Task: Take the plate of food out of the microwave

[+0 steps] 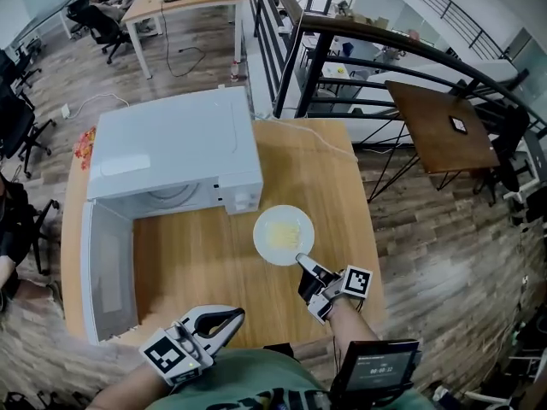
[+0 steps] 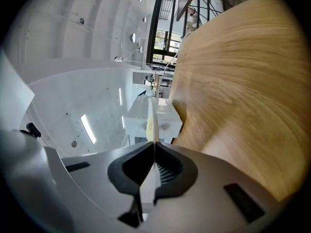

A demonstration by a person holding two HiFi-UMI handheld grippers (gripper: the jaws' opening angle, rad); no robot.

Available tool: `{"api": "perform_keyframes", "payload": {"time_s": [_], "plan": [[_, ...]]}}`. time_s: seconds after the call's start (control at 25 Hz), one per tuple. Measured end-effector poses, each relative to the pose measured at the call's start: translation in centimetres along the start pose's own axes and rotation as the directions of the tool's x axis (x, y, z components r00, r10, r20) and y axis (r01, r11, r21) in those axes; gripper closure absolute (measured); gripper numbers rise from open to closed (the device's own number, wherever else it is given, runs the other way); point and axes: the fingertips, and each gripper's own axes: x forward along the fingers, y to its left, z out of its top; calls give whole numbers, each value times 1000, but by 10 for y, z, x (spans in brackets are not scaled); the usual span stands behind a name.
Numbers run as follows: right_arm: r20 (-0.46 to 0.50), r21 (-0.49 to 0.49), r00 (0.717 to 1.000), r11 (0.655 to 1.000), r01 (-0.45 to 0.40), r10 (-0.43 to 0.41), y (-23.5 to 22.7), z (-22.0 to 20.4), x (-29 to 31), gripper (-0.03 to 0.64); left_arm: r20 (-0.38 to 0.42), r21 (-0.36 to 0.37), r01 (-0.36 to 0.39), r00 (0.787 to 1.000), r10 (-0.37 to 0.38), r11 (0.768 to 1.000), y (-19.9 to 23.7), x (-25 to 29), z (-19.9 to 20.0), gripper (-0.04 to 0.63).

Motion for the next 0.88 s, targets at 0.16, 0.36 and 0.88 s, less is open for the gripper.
{"api": "perform_keyframes", "payload": {"time_s": [0.16, 0.36, 0.88], "plan": [[39, 7, 999, 1000, 22, -22, -14, 18, -16, 603, 10, -15, 16, 1000, -16, 1000, -2, 12, -1, 603], [86, 13, 995, 998, 57, -58, -35, 37, -33, 603, -13, -15, 21, 1000, -21, 1000, -1, 20, -8, 603], [131, 59, 980, 988, 143, -150, -85, 60, -63, 603, -85, -18, 25, 996, -27, 1000, 2, 44, -20, 604]]}}
